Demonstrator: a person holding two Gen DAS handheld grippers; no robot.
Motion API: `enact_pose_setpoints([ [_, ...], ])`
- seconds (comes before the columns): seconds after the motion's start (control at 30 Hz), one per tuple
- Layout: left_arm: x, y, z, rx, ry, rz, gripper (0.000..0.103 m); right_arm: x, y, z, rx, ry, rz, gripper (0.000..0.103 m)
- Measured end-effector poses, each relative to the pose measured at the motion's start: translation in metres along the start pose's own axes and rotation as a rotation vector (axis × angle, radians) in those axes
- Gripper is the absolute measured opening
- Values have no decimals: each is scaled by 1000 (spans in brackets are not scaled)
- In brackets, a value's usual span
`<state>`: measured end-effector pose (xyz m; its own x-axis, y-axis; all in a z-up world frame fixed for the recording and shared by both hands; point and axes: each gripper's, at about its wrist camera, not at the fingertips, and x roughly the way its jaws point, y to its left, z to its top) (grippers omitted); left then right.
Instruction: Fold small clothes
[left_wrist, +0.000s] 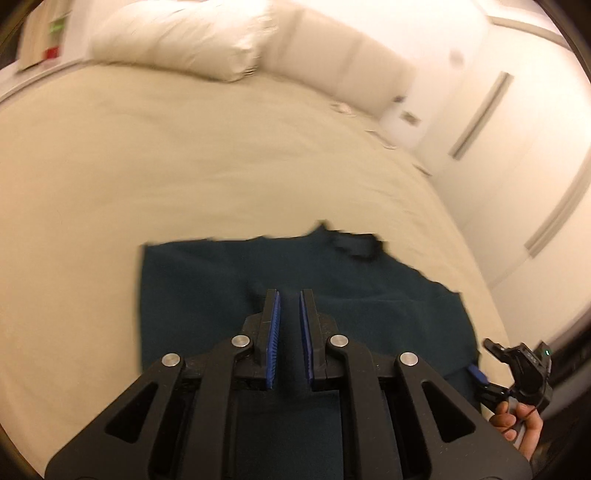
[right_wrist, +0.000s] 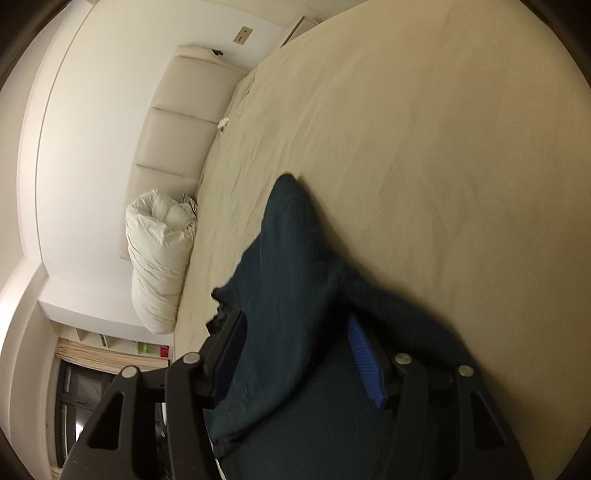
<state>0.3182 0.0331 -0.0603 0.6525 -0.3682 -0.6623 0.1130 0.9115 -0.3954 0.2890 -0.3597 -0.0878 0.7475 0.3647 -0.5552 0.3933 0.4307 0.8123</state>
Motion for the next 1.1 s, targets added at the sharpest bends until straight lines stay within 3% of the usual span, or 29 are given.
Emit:
enact_pose_setpoints([
  [0.1,30,-17,-8,68,67,-48,10,-9,15,-15,-49,17,11,63],
  [0.2,79,-8,-26,76,209,22,10,-11,44,-22,-151,26,17,63],
  [0.33,86,25,-36,-36,160,-111,10,6,83,-23,-271,42,54,64],
  [0.43,85,21,-35,-19,153,-99,10,37,115,-28,-347,90,102,67],
  [0.53,76,21,-35,-32,131,-104,10,85,139,-38,-404,206,144,67],
  [0.67,65,26,-39,-44,105,-114,10,128,151,-29,-543,208,-45,67],
  [0.73,62,29,-39,-47,104,-121,10,158,150,-23,-633,284,-214,67],
  [0.77,62,30,-38,-53,105,-124,10,170,150,-21,-665,336,-254,64],
  [0.93,48,28,-33,-73,27,-144,10,200,154,-26,-811,443,-360,55],
  [1.1,45,33,-29,-76,13,-151,10,215,160,-23,-812,481,-376,48],
])
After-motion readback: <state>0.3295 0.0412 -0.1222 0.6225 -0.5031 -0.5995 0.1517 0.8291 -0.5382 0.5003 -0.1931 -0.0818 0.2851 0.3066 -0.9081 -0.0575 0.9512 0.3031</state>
